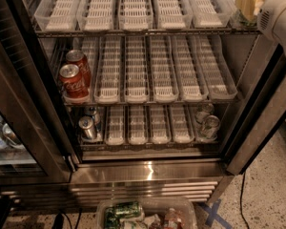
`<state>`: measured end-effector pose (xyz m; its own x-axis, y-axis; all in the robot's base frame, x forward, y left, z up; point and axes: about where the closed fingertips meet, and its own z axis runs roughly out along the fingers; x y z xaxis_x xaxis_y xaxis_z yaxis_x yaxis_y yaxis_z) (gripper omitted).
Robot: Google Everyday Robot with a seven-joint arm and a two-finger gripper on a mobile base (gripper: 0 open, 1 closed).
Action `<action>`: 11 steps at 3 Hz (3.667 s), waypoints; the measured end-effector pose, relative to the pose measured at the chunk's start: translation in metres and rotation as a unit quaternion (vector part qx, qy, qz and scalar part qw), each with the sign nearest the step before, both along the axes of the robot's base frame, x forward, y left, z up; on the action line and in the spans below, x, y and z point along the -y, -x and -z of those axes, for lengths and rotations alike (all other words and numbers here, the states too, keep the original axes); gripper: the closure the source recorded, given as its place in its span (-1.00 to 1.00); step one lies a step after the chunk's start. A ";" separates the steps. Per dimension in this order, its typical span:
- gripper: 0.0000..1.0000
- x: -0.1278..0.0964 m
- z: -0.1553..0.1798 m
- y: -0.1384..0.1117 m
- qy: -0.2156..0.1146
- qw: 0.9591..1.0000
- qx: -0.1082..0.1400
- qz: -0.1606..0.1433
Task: Pick green can from top shelf of fridge
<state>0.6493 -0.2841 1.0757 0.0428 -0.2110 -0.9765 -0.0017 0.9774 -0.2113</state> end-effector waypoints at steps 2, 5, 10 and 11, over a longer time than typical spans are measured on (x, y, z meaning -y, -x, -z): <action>0.90 -0.004 0.003 -0.003 -0.003 1.000 -0.005 -0.008; 1.00 -0.010 -0.042 0.009 -0.028 0.999 0.028 -0.019; 1.00 -0.039 -0.009 0.089 0.005 0.988 -0.082 -0.134; 1.00 -0.057 0.002 0.097 0.008 0.980 -0.104 -0.170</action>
Offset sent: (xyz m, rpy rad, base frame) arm 0.0023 0.0034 -0.0023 0.0060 0.0090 0.0134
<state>0.5520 -0.2267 1.0737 -0.0870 -0.2351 -0.9681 -0.3709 0.9095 -0.1876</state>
